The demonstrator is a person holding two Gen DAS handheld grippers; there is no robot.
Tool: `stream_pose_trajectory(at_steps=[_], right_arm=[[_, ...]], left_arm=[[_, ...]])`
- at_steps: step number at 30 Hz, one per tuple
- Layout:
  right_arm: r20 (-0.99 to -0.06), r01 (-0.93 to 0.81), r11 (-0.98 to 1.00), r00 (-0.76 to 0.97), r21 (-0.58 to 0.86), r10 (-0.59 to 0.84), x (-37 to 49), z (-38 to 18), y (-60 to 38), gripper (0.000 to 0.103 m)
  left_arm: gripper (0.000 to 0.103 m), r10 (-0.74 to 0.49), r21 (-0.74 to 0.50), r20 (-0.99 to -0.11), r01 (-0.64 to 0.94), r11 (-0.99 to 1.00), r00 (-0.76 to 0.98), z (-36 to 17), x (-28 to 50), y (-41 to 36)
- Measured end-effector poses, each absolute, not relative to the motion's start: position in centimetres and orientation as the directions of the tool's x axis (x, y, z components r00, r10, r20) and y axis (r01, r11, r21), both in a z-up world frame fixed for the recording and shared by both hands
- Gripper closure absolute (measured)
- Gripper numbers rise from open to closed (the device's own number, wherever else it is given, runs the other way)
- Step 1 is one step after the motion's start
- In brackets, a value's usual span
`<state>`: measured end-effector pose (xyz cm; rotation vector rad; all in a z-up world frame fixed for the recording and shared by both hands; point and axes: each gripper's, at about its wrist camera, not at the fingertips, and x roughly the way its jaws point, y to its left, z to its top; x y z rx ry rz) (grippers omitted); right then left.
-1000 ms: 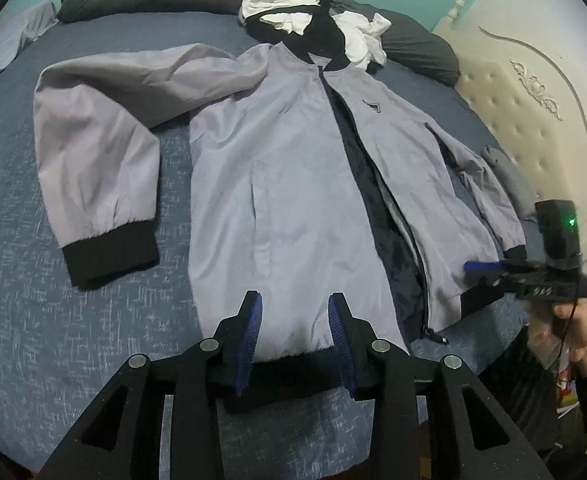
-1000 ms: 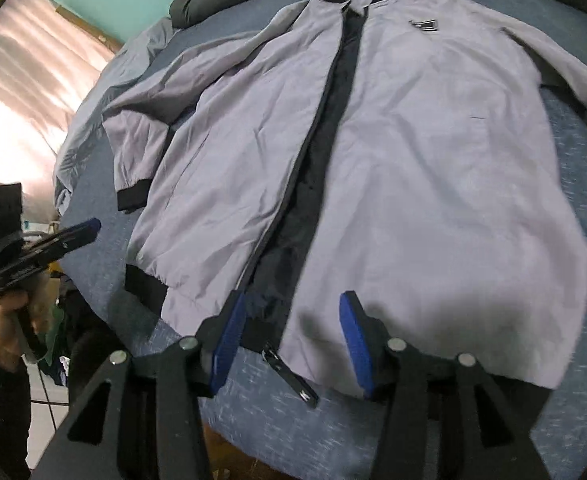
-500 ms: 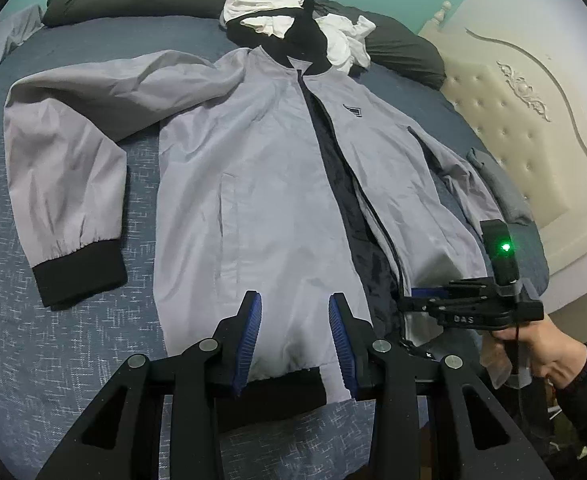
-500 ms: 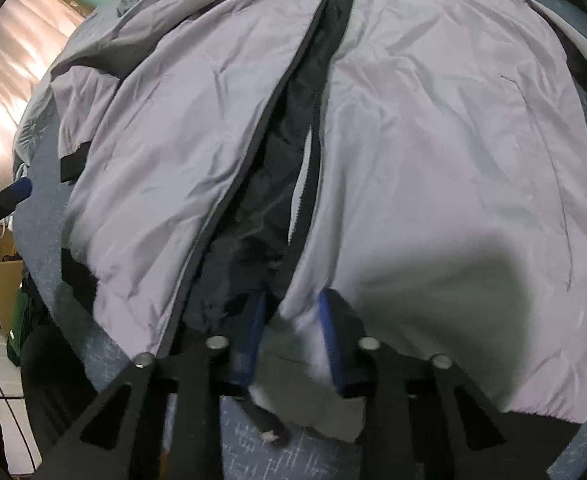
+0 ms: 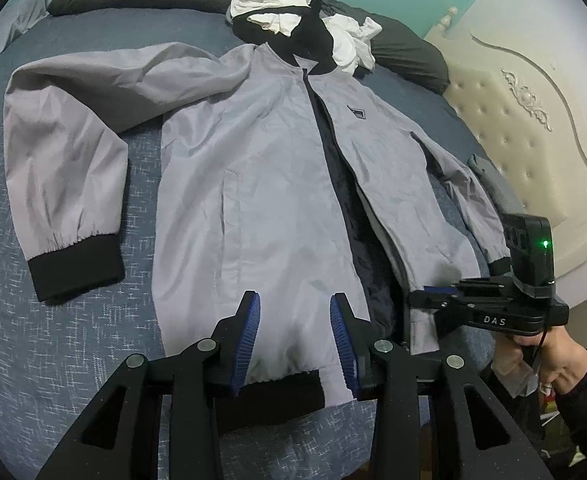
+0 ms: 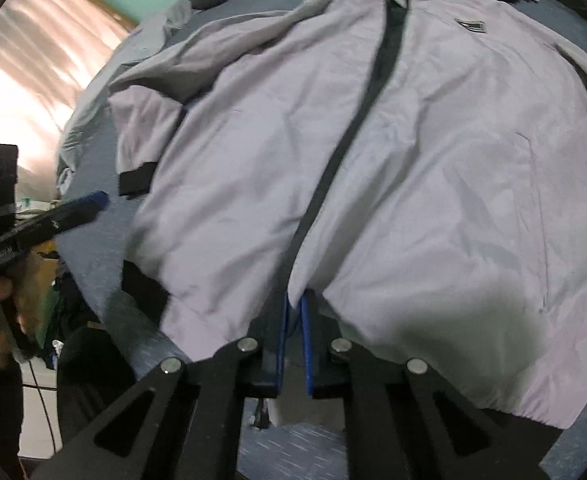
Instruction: Fold clothes
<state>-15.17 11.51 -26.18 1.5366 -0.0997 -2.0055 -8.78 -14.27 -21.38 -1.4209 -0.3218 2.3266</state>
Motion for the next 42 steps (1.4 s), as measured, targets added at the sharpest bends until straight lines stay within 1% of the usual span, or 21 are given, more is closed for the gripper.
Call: stream_pose_trajectory(at_steps=[6,7,11,13,16,19,20,21,22,25,27,34,39,40,41,42], right_arm=[[-0.868,0.401,-0.814,-0.083,0.421,-0.490,-16.0,-29.1,8.5,0.097],[-0.866,0.400,-0.811,-0.075,0.428,-0.494,-16.1,-29.4,8.3,0.095],[-0.831,0.373,-0.788,-0.074,0.490,-0.552,-16.1,-28.3,10.2,0.091],[-0.807,0.373,-0.777,-0.111,0.507,-0.580,-15.8,-26.5,12.2,0.083],[-0.785,0.360,-0.793,-0.211,0.492,-0.582,-15.6,-23.3,16.7,0.082],[-0.785,0.301,-0.838,-0.309,0.454,-0.536,-15.8,-21.4,21.7,0.079],[-0.791,0.278,-0.854,-0.331,0.440,-0.515,-15.9,-21.2,23.0,0.077],[-0.797,0.254,-0.867,-0.344,0.429,-0.496,-15.9,-21.2,24.4,0.070],[-0.805,0.228,-0.877,-0.348,0.424,-0.480,-15.8,-21.4,25.8,0.065],[-0.828,0.155,-0.900,-0.353,0.408,-0.436,-15.3,-22.2,29.6,0.065],[-0.833,0.137,-0.901,-0.344,0.412,-0.433,-14.9,-23.2,30.0,0.063],[-0.845,0.153,-0.885,-0.261,0.441,-0.466,-14.3,-26.6,29.7,0.062],[-0.854,0.099,-0.881,-0.218,0.463,-0.473,-14.3,-29.1,30.1,0.063],[-0.848,0.093,-0.876,-0.222,0.474,-0.482,-14.2,-29.3,30.3,0.069],[-0.843,0.089,-0.873,-0.227,0.480,-0.487,-14.1,-29.3,30.6,0.071],[-0.845,0.087,-0.875,-0.231,0.476,-0.483,-14.0,-29.2,30.9,0.079]], left_arm=[[0.062,0.460,-0.403,-0.795,-0.224,-0.888,-0.395,-21.2,-9.2,-12.6],[0.062,0.462,-0.403,-0.796,-0.227,-0.887,-0.392,-21.2,-9.3,-12.3],[0.062,0.472,-0.410,-0.799,-0.237,-0.881,-0.372,-21.6,-10.1,-10.7],[0.062,0.479,-0.414,-0.800,-0.246,-0.876,-0.361,-21.7,-10.3,-9.8],[0.062,0.489,-0.416,-0.802,-0.266,-0.869,-0.344,-21.9,-10.4,-8.4],[0.062,0.495,-0.415,-0.806,-0.287,-0.863,-0.325,-22.2,-10.4,-6.9],[0.062,0.497,-0.415,-0.807,-0.293,-0.861,-0.320,-22.3,-10.4,-6.4],[0.062,0.501,-0.417,-0.807,-0.299,-0.858,-0.312,-22.4,-10.4,-5.9],[0.062,0.504,-0.420,-0.808,-0.303,-0.855,-0.304,-22.5,-10.4,-5.4],[0.062,0.510,-0.425,-0.812,-0.312,-0.850,-0.283,-23.0,-10.5,-4.2],[0.062,0.506,-0.421,-0.819,-0.316,-0.850,-0.271,-23.3,-10.6,-3.5],[0.062,0.488,-0.400,-0.831,-0.324,-0.857,-0.266,-22.9,-10.8,-2.7],[0.062,0.478,-0.388,-0.829,-0.315,-0.866,-0.290,-21.7,-10.7,-3.9],[0.062,0.474,-0.386,-0.830,-0.311,-0.869,-0.294,-21.6,-10.7,-4.2],[0.061,0.470,-0.383,-0.831,-0.306,-0.871,-0.298,-21.5,-10.8,-4.6],[0.061,0.464,-0.379,-0.833,-0.298,-0.876,-0.303,-21.5,-10.9,-5.1]])
